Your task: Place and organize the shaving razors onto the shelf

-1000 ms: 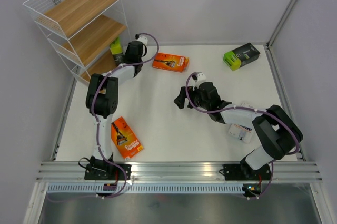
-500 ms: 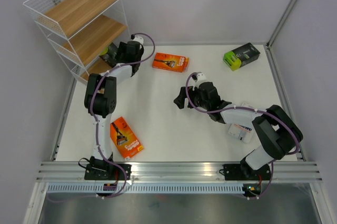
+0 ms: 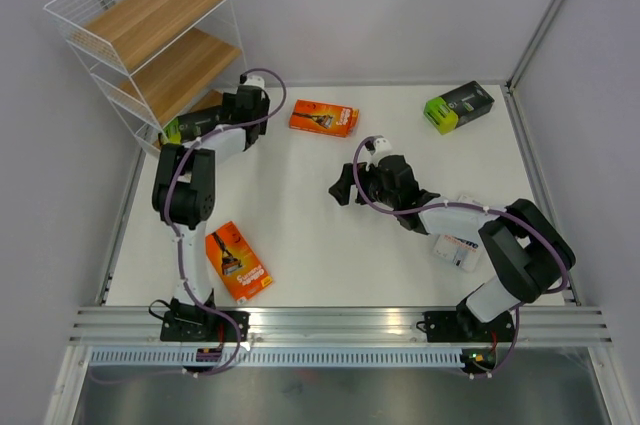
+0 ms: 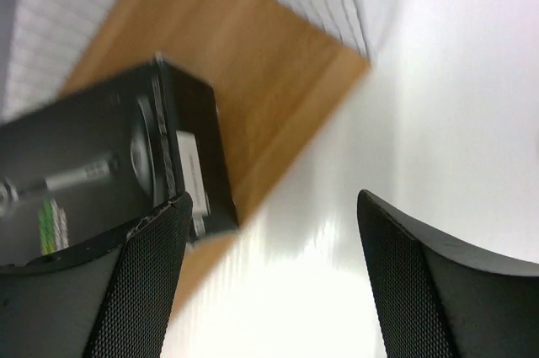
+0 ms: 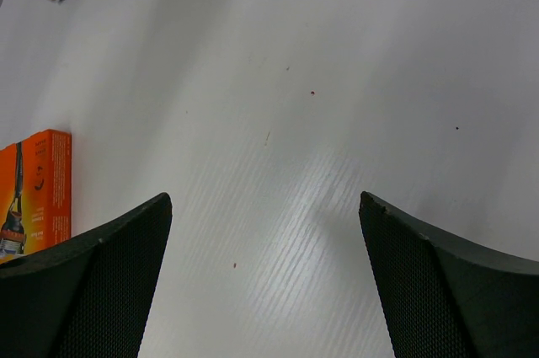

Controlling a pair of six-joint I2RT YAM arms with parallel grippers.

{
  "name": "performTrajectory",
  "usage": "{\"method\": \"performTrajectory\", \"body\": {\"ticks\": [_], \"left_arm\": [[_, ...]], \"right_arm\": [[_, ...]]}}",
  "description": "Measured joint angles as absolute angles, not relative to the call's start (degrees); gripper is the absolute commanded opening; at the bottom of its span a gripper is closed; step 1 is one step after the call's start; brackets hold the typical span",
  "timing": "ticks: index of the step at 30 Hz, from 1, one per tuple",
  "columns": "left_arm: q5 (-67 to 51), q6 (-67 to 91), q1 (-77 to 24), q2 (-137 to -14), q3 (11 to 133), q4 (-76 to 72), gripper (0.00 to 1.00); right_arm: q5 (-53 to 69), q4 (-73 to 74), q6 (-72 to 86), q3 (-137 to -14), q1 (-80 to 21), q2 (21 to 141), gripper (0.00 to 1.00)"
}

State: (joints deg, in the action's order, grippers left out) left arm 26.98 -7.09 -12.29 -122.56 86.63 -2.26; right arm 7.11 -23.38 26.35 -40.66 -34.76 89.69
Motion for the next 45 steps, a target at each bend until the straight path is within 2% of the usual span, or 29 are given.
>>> {"method": "performTrajectory", "body": {"ticks": [7,11,19,27,30,31,37,45], "left_arm": [[21.7,9.3,-12.4,-109.8,77.5,3.9,0.84],[22.3,15.1,-12.4,-106.1,76.7,4.4,0.83],[26.0,14.9,-12.2,-113.7,82.7,5.8,0.82],[33.6,5.5,-11.8,-116.7,85.5,5.8,0.82],[35.8,0.0,-11.6,-119.0,88.3,4.8,0.78],[36.1,-1.3,-11.5,-119.7,88.9,4.4,0.71],[38.1,-11.0,-11.4,-125.1,91.1,4.2,0.62],[39.2,-15.9,-10.8,-126.1,91.2,4.7,0.45]], "right_arm": [[8.3,-24.6,27.3,-40.7,-34.8,90.1,0.98],[9.3,-25.5,27.4,-40.6,-34.7,90.1,0.98],[9.3,-25.7,27.4,-39.8,-34.7,89.7,0.98],[9.2,-25.7,27.4,-39.5,-34.7,89.3,0.98],[9.2,-25.7,27.4,-39.5,-34.7,89.3,0.98],[9.2,-25.7,27.4,-39.5,-34.7,89.3,0.98],[9.2,-25.8,27.4,-39.5,-34.7,89.4,0.98],[9.4,-26.2,27.4,-39.4,-34.7,90.1,0.98]]}}
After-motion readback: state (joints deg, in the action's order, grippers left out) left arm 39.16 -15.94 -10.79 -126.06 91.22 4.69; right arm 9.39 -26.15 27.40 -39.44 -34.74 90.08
